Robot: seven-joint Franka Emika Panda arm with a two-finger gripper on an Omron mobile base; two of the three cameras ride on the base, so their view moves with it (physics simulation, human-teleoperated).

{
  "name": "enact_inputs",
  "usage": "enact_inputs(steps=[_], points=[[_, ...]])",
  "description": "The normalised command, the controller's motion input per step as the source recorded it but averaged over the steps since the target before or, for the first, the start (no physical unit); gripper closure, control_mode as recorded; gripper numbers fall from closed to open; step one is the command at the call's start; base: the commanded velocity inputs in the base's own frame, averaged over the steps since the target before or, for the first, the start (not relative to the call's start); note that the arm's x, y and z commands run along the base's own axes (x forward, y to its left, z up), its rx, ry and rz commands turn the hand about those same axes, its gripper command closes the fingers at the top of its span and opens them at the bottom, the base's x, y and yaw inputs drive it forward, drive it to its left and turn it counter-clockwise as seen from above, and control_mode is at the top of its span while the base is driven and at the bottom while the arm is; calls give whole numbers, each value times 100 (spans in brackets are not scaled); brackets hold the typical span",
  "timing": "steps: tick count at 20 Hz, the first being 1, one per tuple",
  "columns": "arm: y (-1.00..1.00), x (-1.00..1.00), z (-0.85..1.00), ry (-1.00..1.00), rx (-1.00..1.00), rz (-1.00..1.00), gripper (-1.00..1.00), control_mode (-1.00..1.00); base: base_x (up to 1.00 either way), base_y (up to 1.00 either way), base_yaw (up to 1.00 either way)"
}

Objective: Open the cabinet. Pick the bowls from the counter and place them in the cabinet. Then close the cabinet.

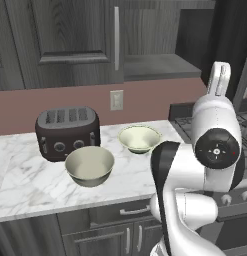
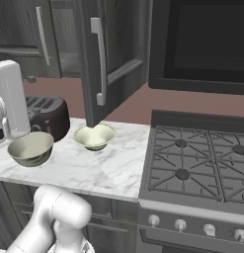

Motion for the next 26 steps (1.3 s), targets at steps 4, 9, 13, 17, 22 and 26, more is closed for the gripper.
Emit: enact_inputs(steps=[4, 9, 13, 17, 22, 26], points=[[0, 48, 0, 0, 9, -28, -100, -100, 0, 0, 0], [-7, 63, -15, -1, 14, -10, -100, -100, 0, 0, 0], [-9, 65, -19, -1, 8, -2, -100, -100, 0, 0, 0], [-19, 63, -19, 0, 6, 0, -100, -100, 0, 0, 0], [-27, 63, -22, 0, 4, 0, -100, -100, 0, 0, 0], [-32, 64, -21, -2, 2, 0, -100, -100, 0, 0, 0]])
